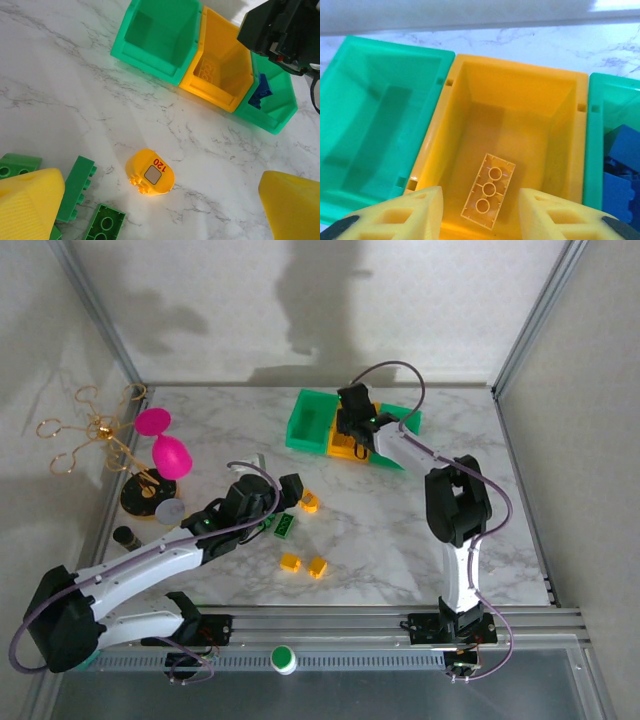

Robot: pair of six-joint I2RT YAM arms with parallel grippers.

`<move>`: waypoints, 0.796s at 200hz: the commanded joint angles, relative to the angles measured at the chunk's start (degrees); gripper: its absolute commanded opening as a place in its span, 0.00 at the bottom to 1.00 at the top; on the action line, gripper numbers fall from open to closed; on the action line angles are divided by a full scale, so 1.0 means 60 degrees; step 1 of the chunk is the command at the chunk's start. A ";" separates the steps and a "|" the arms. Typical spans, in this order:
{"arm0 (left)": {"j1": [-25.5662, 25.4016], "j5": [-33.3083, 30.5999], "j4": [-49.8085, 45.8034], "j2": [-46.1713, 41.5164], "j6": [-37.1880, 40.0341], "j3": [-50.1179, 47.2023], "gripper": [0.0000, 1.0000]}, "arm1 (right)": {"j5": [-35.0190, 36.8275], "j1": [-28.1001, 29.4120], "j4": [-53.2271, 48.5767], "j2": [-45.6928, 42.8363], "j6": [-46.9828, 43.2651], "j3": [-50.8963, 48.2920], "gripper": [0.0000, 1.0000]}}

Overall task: Sort the legos into containers by color
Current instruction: Place the lego in the container, then pick up the lego from the center of the table.

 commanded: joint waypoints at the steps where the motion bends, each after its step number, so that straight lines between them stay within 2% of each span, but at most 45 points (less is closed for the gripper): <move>1: 0.0103 -0.0080 -0.0203 -0.0466 0.0005 0.0088 1.00 | -0.0071 0.0253 -0.0150 -0.0745 0.0058 -0.0582 0.44; 55: 0.0103 -0.0386 -0.0985 -0.1654 -0.0191 -0.0425 0.99 | -0.0356 0.1454 0.0293 -0.2125 0.0989 -0.2759 0.48; 71: 0.0103 -0.0505 -0.1228 -0.1995 -0.0306 -0.0596 1.00 | -0.0690 0.2114 0.0599 -0.2297 0.1041 -0.3296 0.49; 119: 0.0103 -0.0630 -0.1492 -0.2763 -0.0709 -0.1079 1.00 | -0.0900 0.3159 0.1053 -0.2076 0.1284 -0.4310 0.56; 159: 0.0102 -0.0619 -0.1533 -0.2872 -0.0741 -0.1192 1.00 | -0.0820 0.3521 0.1123 -0.1564 0.1506 -0.4554 0.63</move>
